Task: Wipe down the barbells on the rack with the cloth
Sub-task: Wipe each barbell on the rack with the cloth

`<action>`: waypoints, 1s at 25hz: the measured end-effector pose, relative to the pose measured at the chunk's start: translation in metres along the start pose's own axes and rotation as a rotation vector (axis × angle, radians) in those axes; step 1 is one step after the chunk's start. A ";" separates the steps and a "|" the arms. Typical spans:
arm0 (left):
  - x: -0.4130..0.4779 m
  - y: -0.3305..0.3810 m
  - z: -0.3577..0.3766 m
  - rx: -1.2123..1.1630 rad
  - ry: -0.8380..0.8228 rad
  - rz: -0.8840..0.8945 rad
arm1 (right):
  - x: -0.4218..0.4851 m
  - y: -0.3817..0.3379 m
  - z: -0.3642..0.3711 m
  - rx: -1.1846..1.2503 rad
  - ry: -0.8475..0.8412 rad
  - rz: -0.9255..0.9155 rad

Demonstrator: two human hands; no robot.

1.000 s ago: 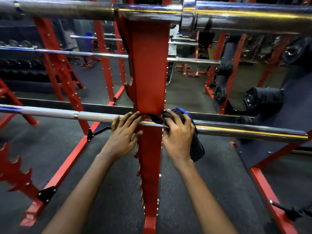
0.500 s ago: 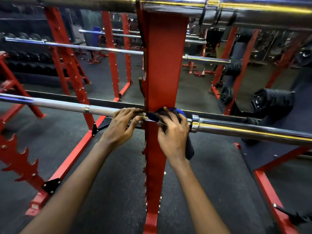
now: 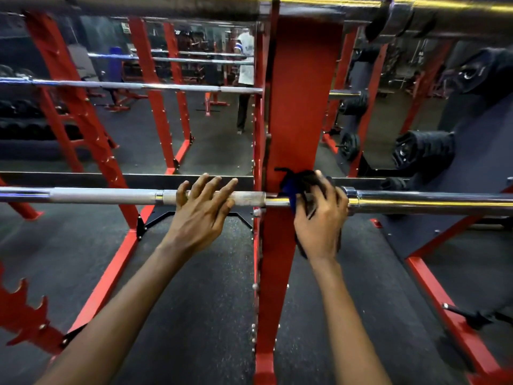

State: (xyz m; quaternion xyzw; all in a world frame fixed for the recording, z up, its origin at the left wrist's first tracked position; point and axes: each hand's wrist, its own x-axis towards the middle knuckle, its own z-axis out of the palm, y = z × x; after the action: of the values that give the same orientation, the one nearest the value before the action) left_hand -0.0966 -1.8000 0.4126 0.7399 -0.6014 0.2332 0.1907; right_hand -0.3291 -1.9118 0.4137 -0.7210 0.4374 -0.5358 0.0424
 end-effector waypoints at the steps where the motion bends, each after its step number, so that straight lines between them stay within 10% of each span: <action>1: 0.000 -0.004 0.000 0.012 0.009 -0.005 | 0.003 -0.006 0.001 -0.003 -0.042 -0.026; 6: -0.001 -0.027 -0.004 0.008 0.015 0.019 | 0.008 -0.026 0.000 0.085 -0.356 -0.219; 11: -0.002 -0.052 -0.014 -0.030 0.037 0.062 | -0.028 -0.014 0.015 -0.003 0.157 0.064; 18: -0.006 -0.050 -0.011 -0.052 0.034 0.040 | -0.042 -0.075 0.046 0.535 0.570 0.547; 25: -0.002 -0.058 -0.018 -0.094 -0.038 0.061 | -0.033 -0.071 0.035 0.793 0.584 0.782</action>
State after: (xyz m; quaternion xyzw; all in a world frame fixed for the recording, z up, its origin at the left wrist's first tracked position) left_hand -0.0426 -1.7763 0.4261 0.7158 -0.6376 0.1962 0.2065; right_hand -0.2605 -1.8600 0.4128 -0.2610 0.4301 -0.7771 0.3782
